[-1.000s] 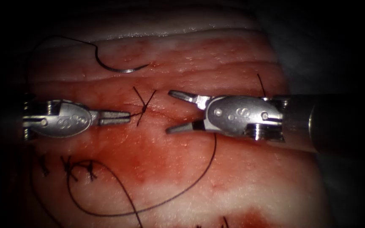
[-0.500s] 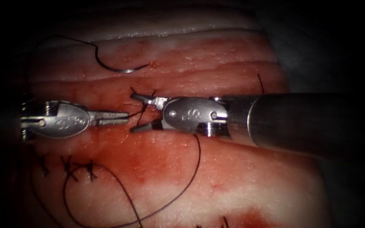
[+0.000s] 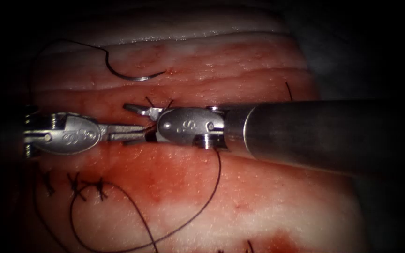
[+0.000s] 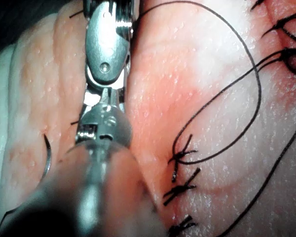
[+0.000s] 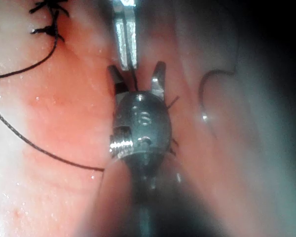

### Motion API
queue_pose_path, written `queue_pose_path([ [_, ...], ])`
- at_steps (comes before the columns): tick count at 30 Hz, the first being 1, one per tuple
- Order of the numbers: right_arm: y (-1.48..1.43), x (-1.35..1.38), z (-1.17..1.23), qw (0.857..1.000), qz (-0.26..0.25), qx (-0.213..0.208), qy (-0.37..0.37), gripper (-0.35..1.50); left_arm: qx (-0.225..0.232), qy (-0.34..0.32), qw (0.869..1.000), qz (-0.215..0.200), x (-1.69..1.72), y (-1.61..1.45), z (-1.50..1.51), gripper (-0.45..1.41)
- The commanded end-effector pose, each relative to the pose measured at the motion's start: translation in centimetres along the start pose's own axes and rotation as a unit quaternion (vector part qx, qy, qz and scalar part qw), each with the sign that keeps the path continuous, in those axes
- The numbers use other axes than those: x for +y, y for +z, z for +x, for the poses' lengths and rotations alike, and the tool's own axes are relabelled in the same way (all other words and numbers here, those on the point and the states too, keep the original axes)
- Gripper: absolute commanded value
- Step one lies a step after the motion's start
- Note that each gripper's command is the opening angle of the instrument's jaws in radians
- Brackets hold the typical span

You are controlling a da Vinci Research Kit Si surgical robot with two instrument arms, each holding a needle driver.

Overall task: Wound Closure
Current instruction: Use the jaws of the right hand to cut the suture.

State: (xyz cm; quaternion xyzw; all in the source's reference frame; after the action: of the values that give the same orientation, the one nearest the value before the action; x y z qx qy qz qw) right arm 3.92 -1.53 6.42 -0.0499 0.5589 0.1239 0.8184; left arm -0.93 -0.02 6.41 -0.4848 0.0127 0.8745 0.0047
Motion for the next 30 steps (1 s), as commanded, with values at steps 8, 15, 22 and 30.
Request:
queue_pose_path([
  [8, 0.15, 0.02, -0.09, 1.000, -0.008, 0.001, -0.003, 0.64, 0.002, 0.000, 1.000, -0.001, 0.01, 0.05, 0.02, -0.45],
  [15, 0.20, 0.03, -0.11, 1.000, -0.015, 0.000, -0.007, 0.14, 0.004, 0.000, 1.000, -0.002, 0.02, 0.05, 0.04, -0.45],
  [22, 0.22, 0.00, -0.12, 0.998, -0.038, -0.001, 0.041, -0.35, 0.005, 0.000, 1.000, -0.003, 0.02, 0.04, 0.04, -0.45],
  [30, -0.27, 0.15, 0.03, 0.999, -0.022, 0.023, 0.009, 1.42, 0.006, -0.009, 1.000, -0.001, -0.11, -0.17, -0.10, -0.45],
])
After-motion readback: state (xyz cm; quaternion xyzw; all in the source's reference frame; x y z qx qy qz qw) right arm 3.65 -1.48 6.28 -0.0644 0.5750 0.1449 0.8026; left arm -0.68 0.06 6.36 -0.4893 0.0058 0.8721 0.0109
